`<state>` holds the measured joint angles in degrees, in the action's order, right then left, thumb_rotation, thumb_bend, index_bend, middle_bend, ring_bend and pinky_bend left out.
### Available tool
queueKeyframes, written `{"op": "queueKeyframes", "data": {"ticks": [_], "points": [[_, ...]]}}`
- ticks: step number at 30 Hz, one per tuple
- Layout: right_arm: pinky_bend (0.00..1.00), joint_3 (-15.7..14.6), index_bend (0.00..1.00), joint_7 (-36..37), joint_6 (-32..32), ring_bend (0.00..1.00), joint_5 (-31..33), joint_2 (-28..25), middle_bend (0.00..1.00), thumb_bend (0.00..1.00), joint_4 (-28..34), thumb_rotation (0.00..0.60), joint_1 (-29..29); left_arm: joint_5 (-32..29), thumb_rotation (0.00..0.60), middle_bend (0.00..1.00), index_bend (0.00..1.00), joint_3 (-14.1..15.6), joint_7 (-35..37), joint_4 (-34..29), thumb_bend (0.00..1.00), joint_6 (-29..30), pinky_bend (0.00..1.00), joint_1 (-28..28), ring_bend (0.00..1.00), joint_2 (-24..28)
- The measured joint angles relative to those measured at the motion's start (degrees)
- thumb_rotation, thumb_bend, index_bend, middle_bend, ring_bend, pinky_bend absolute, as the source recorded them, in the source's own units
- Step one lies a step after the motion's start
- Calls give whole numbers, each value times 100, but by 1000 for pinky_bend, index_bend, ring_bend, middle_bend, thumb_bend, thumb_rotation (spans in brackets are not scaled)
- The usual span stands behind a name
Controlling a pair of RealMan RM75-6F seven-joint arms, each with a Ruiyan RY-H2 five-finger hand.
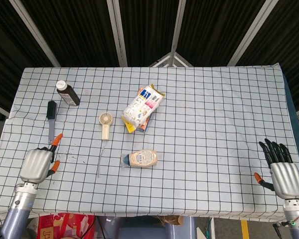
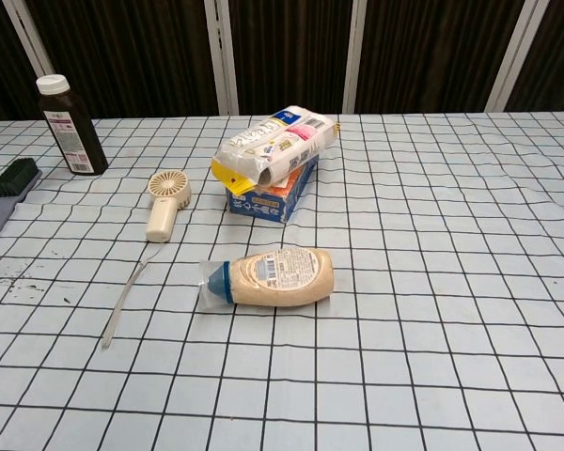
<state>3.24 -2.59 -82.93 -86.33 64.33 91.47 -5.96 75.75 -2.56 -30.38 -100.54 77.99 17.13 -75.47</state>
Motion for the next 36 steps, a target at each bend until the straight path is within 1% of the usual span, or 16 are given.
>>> {"op": "queueKeyframes", "data": {"ticks": [2, 5, 8, 14, 18, 23, 30, 36], "points": [[0, 3, 0, 7, 7, 0, 9, -2, 0, 279, -1, 600, -2, -448, 600, 931, 0, -217, -223, 53, 729, -314, 814, 232, 807, -175], [0, 3, 0, 40, 13, 0, 14, -7, 0, 279, -3, 600, -3, -1123, 600, 938, 0, -532, -671, 244, 744, -744, 818, 644, 814, -535], [0, -1, 0, 75, 21, 0, 10, -18, 0, 279, -11, 600, -4, -1754, 600, 939, 0, -785, -1127, 504, 751, -1078, 820, 1031, 815, -913], [0, -11, 0, 160, 34, 0, -4, -38, 0, 279, -20, 600, -6, -2804, 600, 939, 0, -1096, -1957, 1011, 752, -1451, 820, 1702, 815, -1570], [0, -17, 0, 197, 43, 0, -15, -49, 0, 279, -32, 600, -10, -3197, 600, 939, 0, -1193, -2258, 1317, 752, -1543, 820, 2023, 815, -1918], [0, -19, 0, 236, 52, 0, -18, -58, 0, 280, -35, 600, -14, -3436, 600, 939, 0, -1213, -2420, 1508, 753, -1557, 820, 2265, 815, -2174], [0, -21, 0, 243, 54, 0, -19, -63, 0, 279, -32, 600, -14, -3596, 600, 939, 0, -1147, -2511, 1641, 753, -1535, 820, 2427, 815, -2329], [0, -20, 0, 234, 55, 0, -15, -59, 0, 280, -31, 600, -15, -3633, 600, 939, 0, -1064, -2499, 1663, 755, -1444, 820, 2471, 815, -2342]]}}
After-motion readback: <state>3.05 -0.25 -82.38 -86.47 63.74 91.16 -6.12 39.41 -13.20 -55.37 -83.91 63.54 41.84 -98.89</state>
